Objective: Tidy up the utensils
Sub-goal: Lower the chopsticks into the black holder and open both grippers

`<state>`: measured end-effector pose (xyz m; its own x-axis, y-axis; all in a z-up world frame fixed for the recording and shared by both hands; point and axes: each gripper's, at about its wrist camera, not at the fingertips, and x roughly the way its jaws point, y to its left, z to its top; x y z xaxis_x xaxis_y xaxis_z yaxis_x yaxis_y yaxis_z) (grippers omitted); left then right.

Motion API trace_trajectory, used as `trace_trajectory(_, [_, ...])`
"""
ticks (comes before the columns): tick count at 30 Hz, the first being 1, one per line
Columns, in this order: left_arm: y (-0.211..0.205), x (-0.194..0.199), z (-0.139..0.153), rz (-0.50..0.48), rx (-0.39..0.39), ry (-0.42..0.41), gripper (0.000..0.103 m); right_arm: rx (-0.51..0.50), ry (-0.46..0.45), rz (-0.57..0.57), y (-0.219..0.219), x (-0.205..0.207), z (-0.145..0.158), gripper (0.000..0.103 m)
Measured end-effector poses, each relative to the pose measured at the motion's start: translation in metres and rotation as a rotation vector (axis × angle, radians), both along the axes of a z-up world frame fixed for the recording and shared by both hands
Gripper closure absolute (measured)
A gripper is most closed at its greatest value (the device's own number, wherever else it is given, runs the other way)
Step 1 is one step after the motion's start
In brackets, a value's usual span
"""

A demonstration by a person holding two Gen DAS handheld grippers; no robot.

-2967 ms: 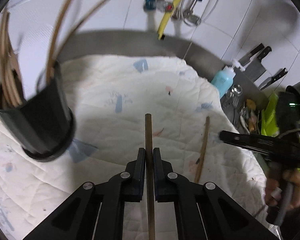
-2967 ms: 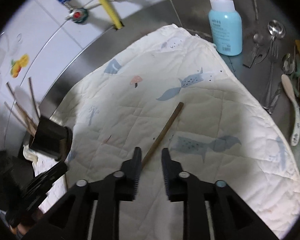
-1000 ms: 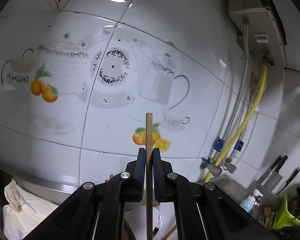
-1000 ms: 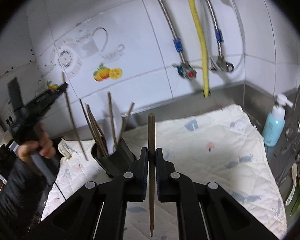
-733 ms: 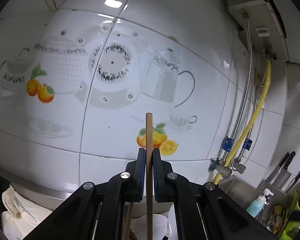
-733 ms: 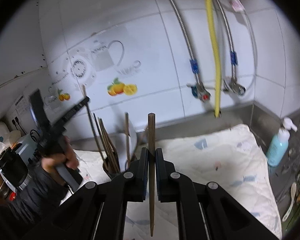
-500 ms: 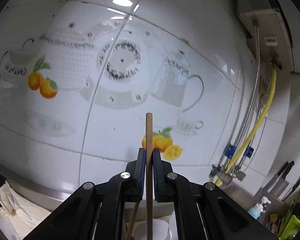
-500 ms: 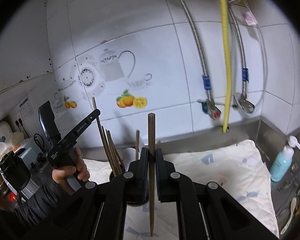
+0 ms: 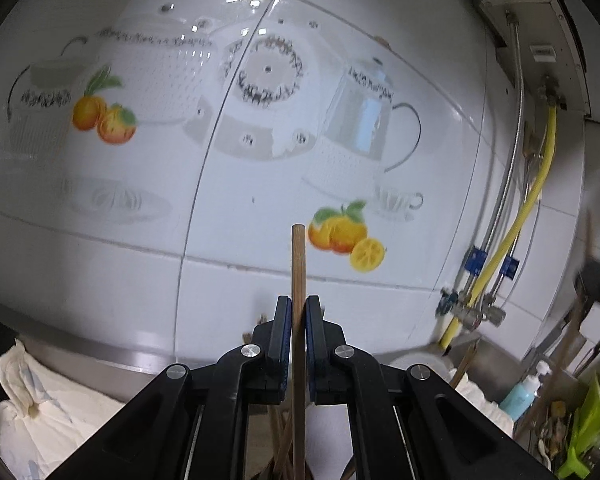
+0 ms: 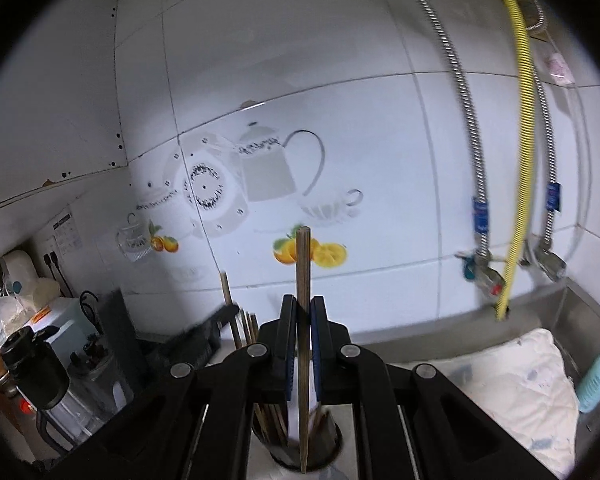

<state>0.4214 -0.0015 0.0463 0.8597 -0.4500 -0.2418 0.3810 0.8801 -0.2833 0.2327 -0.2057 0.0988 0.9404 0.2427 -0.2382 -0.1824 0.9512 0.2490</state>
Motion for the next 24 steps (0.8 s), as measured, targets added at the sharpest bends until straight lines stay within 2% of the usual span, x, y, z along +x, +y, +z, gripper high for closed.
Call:
trace_trajectory(8, [0.004, -0.009, -0.014, -0.013, 0.045, 0.039, 0.096, -0.01, -0.046, 0.04, 0.02, 0.025, -0.01, 0.094])
trace_trajectory(24, [0.021, -0.018, -0.023, -0.044, 0.072, 0.105, 0.094, -0.054, 0.053, 0.086, 0.039, 0.042, -0.059, 0.094])
